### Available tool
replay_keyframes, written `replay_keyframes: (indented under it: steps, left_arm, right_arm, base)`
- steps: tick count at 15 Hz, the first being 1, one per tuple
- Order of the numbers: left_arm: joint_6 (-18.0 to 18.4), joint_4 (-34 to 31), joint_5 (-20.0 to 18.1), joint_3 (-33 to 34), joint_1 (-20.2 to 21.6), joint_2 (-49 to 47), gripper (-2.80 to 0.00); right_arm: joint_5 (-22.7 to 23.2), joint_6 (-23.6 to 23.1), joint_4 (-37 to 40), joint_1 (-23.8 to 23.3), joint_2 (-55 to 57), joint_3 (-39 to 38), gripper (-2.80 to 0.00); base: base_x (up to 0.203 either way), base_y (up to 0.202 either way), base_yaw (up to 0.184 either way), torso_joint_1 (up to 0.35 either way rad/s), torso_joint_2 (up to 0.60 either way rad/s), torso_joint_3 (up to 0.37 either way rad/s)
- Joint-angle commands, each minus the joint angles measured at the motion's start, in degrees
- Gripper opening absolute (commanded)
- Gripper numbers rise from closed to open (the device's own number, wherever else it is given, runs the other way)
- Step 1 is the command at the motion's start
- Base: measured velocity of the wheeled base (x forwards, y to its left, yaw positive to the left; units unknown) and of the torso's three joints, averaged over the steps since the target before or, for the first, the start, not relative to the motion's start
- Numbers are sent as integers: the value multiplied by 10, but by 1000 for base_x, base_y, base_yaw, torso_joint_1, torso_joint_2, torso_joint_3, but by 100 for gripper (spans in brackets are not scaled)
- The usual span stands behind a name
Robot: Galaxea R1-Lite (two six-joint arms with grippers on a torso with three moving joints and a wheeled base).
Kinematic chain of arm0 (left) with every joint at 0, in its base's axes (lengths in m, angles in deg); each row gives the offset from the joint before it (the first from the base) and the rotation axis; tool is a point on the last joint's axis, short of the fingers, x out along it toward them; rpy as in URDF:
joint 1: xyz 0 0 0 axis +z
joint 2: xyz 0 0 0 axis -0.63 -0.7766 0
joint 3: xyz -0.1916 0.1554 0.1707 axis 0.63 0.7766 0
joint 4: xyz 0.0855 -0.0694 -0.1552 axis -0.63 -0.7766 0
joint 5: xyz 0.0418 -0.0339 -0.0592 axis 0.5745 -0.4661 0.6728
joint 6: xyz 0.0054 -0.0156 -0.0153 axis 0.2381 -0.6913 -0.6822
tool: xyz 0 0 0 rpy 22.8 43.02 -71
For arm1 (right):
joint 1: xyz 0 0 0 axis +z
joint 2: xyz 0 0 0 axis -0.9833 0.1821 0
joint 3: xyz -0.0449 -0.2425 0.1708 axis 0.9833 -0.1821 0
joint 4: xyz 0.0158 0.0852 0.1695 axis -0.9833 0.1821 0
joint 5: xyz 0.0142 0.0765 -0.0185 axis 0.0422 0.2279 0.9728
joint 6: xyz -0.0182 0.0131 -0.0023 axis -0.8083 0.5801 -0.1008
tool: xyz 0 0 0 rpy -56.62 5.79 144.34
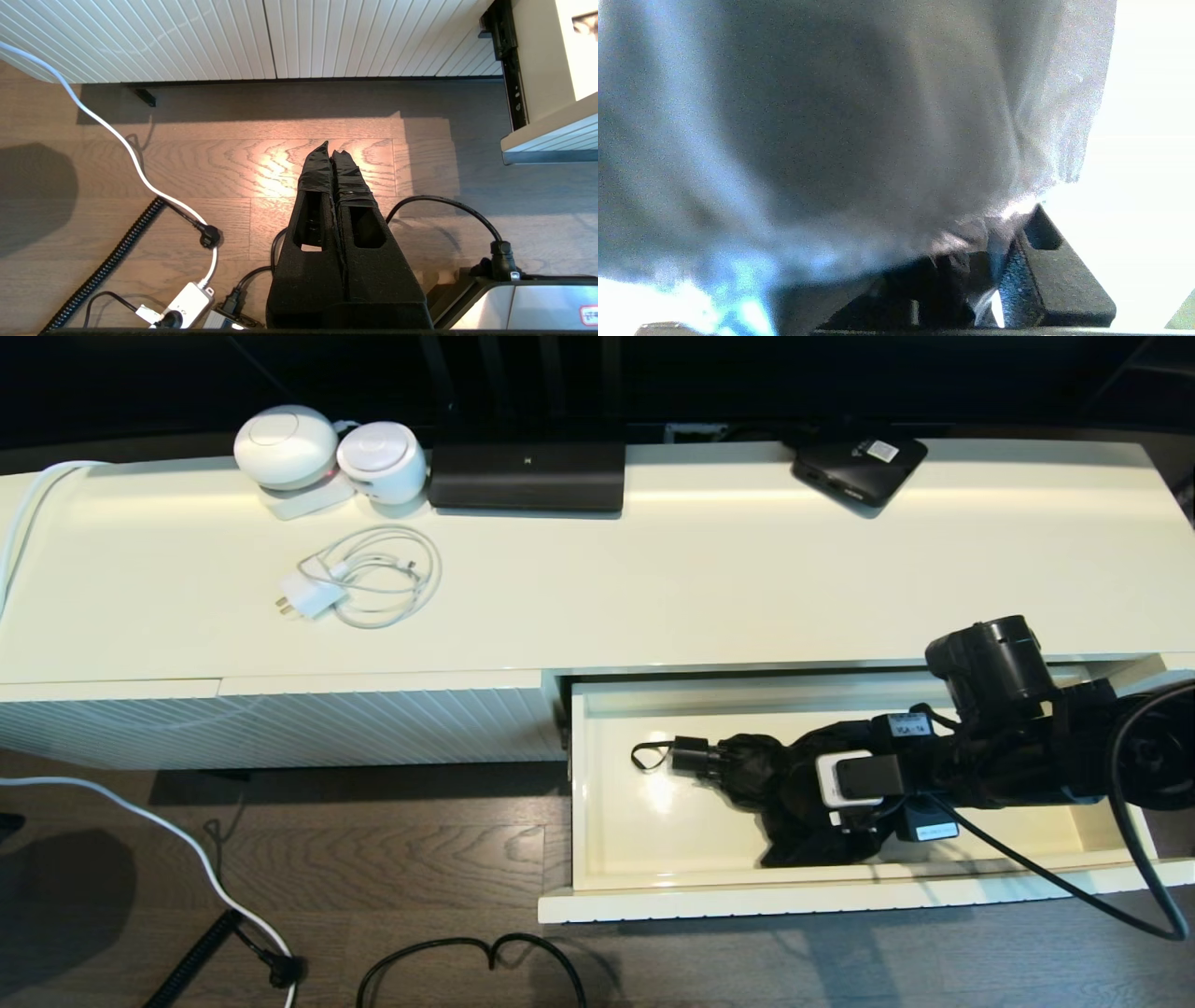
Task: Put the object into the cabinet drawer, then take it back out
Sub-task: Take the umbrella out of the drawer and put it on the table
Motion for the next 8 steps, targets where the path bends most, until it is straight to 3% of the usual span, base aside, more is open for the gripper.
replay_keyframes:
  steps: [1, 8]
  left_arm:
    - [0, 0, 0, 0, 0, 1, -280]
    - [0, 0, 0, 0, 0, 1, -280]
  right_arm:
    - [1, -4, -2, 0, -45, -13, -280]
    - [3, 6, -2, 1, -157, -55, -280]
  base:
    - [0, 0, 0, 0, 0, 0]
    - [0, 0, 0, 0, 0, 0]
